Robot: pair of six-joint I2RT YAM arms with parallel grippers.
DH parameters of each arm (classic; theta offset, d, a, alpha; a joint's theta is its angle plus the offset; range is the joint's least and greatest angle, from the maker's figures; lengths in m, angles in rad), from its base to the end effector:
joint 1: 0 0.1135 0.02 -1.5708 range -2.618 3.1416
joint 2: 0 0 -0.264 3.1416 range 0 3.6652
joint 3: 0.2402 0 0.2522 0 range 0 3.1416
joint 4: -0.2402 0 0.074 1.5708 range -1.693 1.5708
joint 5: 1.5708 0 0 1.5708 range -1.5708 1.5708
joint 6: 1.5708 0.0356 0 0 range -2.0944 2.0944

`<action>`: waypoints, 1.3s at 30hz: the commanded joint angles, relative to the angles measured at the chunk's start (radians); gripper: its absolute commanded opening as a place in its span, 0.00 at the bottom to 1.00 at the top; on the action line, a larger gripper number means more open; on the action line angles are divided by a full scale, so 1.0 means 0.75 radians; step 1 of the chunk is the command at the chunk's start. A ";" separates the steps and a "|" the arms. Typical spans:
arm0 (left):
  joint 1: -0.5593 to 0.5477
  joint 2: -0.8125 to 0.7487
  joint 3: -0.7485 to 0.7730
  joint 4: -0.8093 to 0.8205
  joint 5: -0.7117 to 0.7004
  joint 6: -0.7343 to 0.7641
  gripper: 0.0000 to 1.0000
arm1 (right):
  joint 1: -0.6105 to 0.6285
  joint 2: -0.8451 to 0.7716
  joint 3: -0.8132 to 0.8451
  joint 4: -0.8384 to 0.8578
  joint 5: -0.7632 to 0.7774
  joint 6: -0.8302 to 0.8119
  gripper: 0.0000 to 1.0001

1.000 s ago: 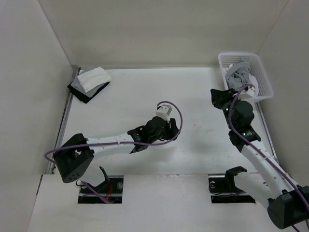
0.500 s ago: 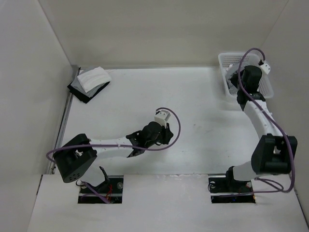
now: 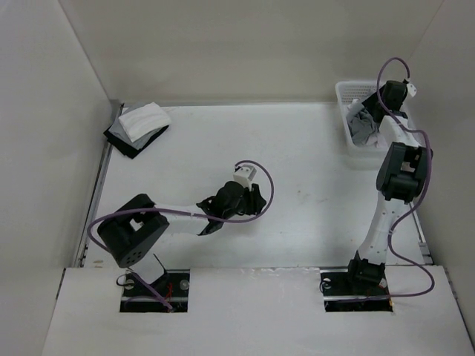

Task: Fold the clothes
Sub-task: Grab the tank top from the pile, then move the tank top to the center of the board

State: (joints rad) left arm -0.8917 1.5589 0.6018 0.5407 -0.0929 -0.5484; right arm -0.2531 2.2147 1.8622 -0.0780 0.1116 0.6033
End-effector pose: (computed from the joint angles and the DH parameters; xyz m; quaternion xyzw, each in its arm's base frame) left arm 0.1954 -0.2369 0.1675 0.1180 0.8291 -0.3302 0.4354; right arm 0.5107 -0.1362 0.2507 0.3764 0.7521 0.0476 0.5389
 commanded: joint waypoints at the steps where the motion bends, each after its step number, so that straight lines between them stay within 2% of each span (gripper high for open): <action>1: 0.028 0.071 0.044 0.105 0.158 -0.038 0.36 | 0.015 0.123 0.192 -0.039 -0.126 -0.001 0.55; 5: 0.045 0.073 0.040 0.142 0.171 -0.042 0.37 | 0.019 0.233 0.309 -0.064 -0.143 0.055 0.53; 6: 0.053 0.069 0.032 0.150 0.171 -0.046 0.37 | 0.023 0.266 0.351 -0.072 -0.149 0.071 0.44; 9: 0.059 0.069 0.026 0.169 0.169 -0.046 0.37 | 0.023 0.265 0.344 -0.025 -0.196 0.126 0.02; 10: 0.059 0.077 0.026 0.173 0.171 -0.050 0.37 | 0.023 0.224 0.287 0.028 -0.192 0.138 0.00; 12: 0.059 0.083 0.030 0.173 0.177 -0.052 0.37 | 0.023 0.069 0.087 0.221 -0.184 0.165 0.00; 13: 0.059 0.085 0.030 0.175 0.179 -0.054 0.37 | 0.023 -0.078 -0.074 0.391 -0.200 0.185 0.00; 16: 0.057 0.081 0.028 0.187 0.187 -0.071 0.37 | 0.023 -0.375 -0.292 0.535 -0.214 0.208 0.00; 17: 0.055 0.077 0.024 0.191 0.187 -0.073 0.37 | 0.023 -0.420 -0.323 0.550 -0.218 0.212 0.00; 21: 0.061 0.032 0.001 0.220 0.197 -0.101 0.37 | 0.040 -0.874 -0.570 0.638 -0.302 0.228 0.01; 27: 0.151 -0.129 -0.074 0.218 0.185 -0.179 0.37 | 0.238 -1.402 -0.705 0.591 -0.351 0.200 0.02; 29: 0.236 -0.259 -0.129 0.195 0.181 -0.246 0.37 | 0.379 -1.575 -0.738 0.538 -0.351 0.175 0.04; 31: 0.286 -0.340 -0.160 0.175 0.171 -0.287 0.38 | 0.461 -1.644 -0.793 0.513 -0.349 0.185 0.04; 34: 0.394 -0.538 -0.229 0.087 0.132 -0.351 0.39 | 0.679 -1.736 -1.072 0.546 -0.306 0.257 0.05; 37: 0.453 -0.675 -0.266 -0.007 0.120 -0.355 0.39 | 0.831 -1.720 -1.306 0.636 -0.263 0.345 0.06; 39: 0.490 -0.757 -0.279 -0.095 0.120 -0.341 0.39 | 0.970 -1.628 -1.478 0.738 -0.214 0.431 0.08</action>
State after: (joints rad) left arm -0.5564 1.0786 0.4217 0.5583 0.0093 -0.7807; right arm 0.3832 0.8684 0.9085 0.4770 -0.0937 0.8272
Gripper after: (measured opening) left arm 0.393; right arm 0.081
